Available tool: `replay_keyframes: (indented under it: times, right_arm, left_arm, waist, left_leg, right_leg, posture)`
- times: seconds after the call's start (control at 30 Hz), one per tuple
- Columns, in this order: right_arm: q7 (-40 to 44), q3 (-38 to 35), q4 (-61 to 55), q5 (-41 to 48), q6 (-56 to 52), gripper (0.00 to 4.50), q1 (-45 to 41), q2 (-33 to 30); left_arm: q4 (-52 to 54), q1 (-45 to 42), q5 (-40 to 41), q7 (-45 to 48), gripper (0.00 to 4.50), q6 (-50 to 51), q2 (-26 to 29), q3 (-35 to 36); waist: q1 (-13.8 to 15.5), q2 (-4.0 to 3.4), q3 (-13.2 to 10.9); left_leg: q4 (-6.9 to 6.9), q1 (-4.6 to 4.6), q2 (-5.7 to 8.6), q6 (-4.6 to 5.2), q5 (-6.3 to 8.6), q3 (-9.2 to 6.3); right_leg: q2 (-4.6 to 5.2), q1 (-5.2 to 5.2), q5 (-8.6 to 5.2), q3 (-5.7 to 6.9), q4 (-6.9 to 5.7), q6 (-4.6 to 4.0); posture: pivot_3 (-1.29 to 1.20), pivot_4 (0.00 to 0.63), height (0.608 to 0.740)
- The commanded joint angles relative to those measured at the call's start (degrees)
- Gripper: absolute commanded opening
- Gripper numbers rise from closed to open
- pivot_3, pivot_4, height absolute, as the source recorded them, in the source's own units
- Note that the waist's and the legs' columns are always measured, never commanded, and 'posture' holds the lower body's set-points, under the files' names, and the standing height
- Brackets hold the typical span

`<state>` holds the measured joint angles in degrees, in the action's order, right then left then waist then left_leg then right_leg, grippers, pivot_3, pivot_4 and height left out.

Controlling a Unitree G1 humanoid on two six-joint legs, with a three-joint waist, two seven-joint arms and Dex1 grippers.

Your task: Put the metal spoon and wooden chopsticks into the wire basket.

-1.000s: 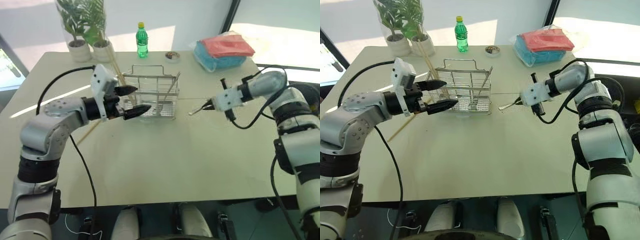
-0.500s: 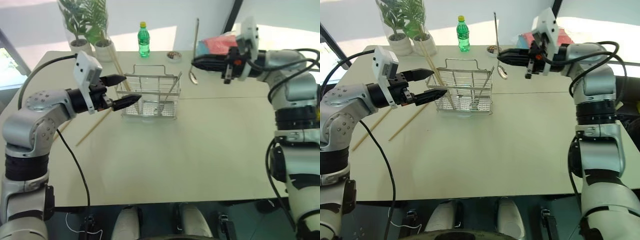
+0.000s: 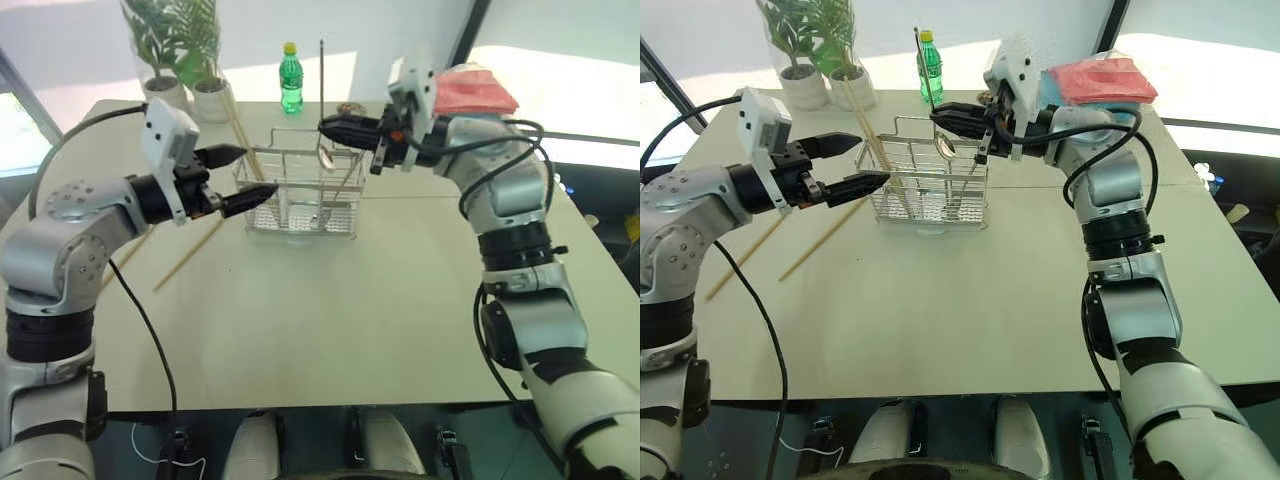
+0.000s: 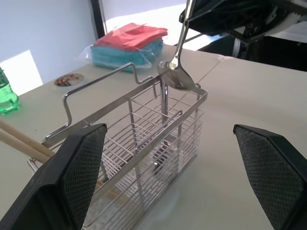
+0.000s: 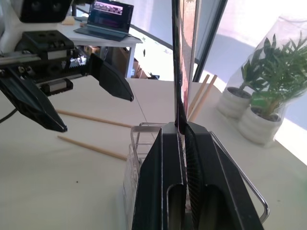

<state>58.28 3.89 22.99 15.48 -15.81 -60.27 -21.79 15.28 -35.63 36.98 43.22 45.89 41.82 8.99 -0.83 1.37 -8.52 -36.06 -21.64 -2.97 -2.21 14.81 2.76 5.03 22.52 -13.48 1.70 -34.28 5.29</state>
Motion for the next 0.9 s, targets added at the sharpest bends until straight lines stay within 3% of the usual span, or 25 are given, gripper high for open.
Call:
replay_keyframes:
  times: [0.03, 0.23, 0.37, 0.5, 0.7, 0.9]
  right_arm:
    - [-3.22, 0.36, 2.79, -3.40, 5.24, 0.04, 0.15, 0.62]
    - [-4.07, 1.16, 5.14, -5.26, 7.02, 0.04, 1.33, 1.15]
    - [-5.31, 1.40, 5.31, -6.55, 7.44, 1.47, 1.91, 1.34]
    - [-6.80, 0.60, 4.43, -6.53, 7.19, 3.54, 1.79, 1.14]
    - [-6.16, -2.92, 0.74, -2.98, 2.80, 3.54, -1.18, -1.66]
    - [-2.36, -9.68, -4.92, 6.85, -7.27, 3.54, -6.87, -6.72]
  left_arm:
    - [2.31, -0.23, 1.21, -0.93, 4.50, 0.17, 0.92, 2.82]
    - [2.60, 0.07, 1.68, -1.79, 4.50, 0.54, 1.20, 3.58]
    - [2.31, 0.05, 1.63, -1.87, 4.50, 0.33, 1.32, 3.45]
    - [1.75, 0.07, 1.31, -1.52, 4.50, -0.13, 1.53, 3.25]
    - [0.60, 0.02, 0.70, -1.72, 4.50, -1.03, 1.46, 3.54]
    - [-0.14, 1.25, 0.02, -2.80, 4.50, -1.89, 1.90, 4.79]
  waist:
    - [0.01, 0.00, 0.00]
    - [-0.02, 0.00, -0.01]
    - [-0.04, 0.00, -0.01]
    - [-0.04, 0.00, -0.02]
    - [0.02, -0.01, -0.03]
    - [0.03, 0.00, -0.03]
  left_leg:
    - [0.00, 0.00, 0.00, 0.00, 0.00, 0.00]
    - [0.02, -0.01, 0.00, 0.00, 0.00, 0.00]
    - [0.02, 0.00, 0.00, 0.00, 0.00, 0.00]
    - [0.02, 0.00, 0.00, 0.00, 0.00, 0.00]
    - [0.03, -0.01, 0.00, 0.00, 0.00, 0.00]
    - [0.08, -0.14, -0.01, 0.00, 0.00, -0.01]
  right_leg:
    - [0.00, 0.01, 0.00, 0.00, 0.00, 0.00]
    - [0.00, 0.02, 0.00, 0.00, 0.00, 0.00]
    - [-0.01, 0.02, 0.00, 0.00, -0.01, 0.00]
    - [-0.01, 0.02, 0.00, 0.00, 0.00, 0.00]
    - [0.00, 0.02, 0.00, 0.00, 0.00, 0.00]
    - [-0.01, 0.16, 0.00, 0.00, 0.01, 0.00]
  posture:
    - [0.00, 0.150, 0.723]
    - [0.00, 0.150, 0.723]
    - [0.00, 0.150, 0.723]
    - [0.00, 0.150, 0.723]
    - [0.00, 0.150, 0.723]
    - [0.00, 0.150, 0.723]
